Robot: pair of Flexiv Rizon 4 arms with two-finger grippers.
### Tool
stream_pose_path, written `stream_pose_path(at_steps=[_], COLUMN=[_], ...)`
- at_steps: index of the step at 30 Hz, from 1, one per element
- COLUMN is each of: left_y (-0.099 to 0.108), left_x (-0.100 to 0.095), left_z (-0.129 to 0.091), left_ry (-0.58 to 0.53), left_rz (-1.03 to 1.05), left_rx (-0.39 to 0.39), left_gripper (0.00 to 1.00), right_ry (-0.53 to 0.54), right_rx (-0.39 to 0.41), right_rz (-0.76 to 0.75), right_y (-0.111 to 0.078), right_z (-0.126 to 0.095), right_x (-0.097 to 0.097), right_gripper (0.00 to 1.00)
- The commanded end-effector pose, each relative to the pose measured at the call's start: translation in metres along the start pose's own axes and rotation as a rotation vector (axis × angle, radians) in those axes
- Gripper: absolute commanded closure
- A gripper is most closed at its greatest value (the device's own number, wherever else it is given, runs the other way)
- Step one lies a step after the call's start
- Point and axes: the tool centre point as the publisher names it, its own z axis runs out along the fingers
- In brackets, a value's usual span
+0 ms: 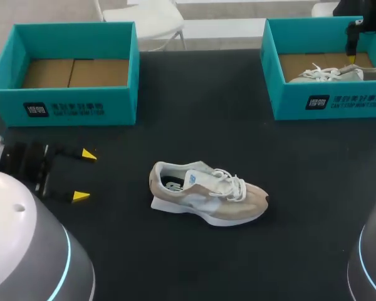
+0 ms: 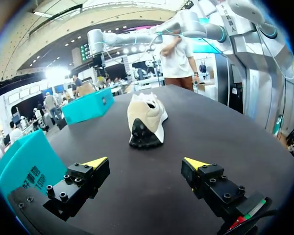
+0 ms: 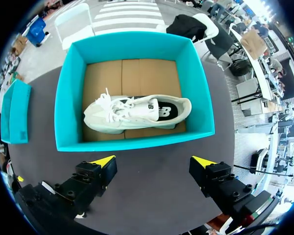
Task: Take the shoe out of the shoebox, open the shoe tongue, remove and reinsert the insole, then place the shoe into the shoebox
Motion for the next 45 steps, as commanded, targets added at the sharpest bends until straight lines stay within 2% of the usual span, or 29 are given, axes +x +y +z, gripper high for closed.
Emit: stream_pose_path(at_steps=[1, 2, 5, 11, 19, 21, 45], left_y=[0.009, 0.019, 0.027, 0.036, 0.035, 0.035, 0.033], left_x=[0.007, 0.009, 0.012, 0.015, 0.018, 0.018, 0.017], left_z=[0.001, 0.003, 0.003, 0.002, 0.002, 0.002, 0.006], left_ry=[-0.019, -0.028, -0.031, -0.032, -0.031, -0.025, -0.008], left_rz=[-0.044, -0.095, -0.134, -0.16, -0.154, -0.155, -0.157], left_rx=[0.053, 0.103, 0.138, 0.136, 0.149, 0.127, 0.118], left_gripper=[0.0, 0.0, 0.0, 0.0, 0.0, 0.0, 0.0], right_ry=[0.001, 0.001, 0.001, 0.001, 0.001, 0.001, 0.001], right_rx=[-0.002, -0.002, -0.002, -0.002, -0.002, -0.002, -0.002], right_rz=[0.001, 0.001, 0.001, 0.001, 0.001, 0.001, 0.001], right_y=[-0.001, -0.001, -0.001, -0.001, -0.001, -0.001, -0.001], right_z=[0.0, 0.0, 0.0, 0.0, 0.0, 0.0, 0.0], right_x=[0.0, 0.0, 0.0, 0.0, 0.0, 0.0, 0.0], right_gripper=[0.0, 0.0, 0.0, 0.0, 0.0, 0.0, 0.0])
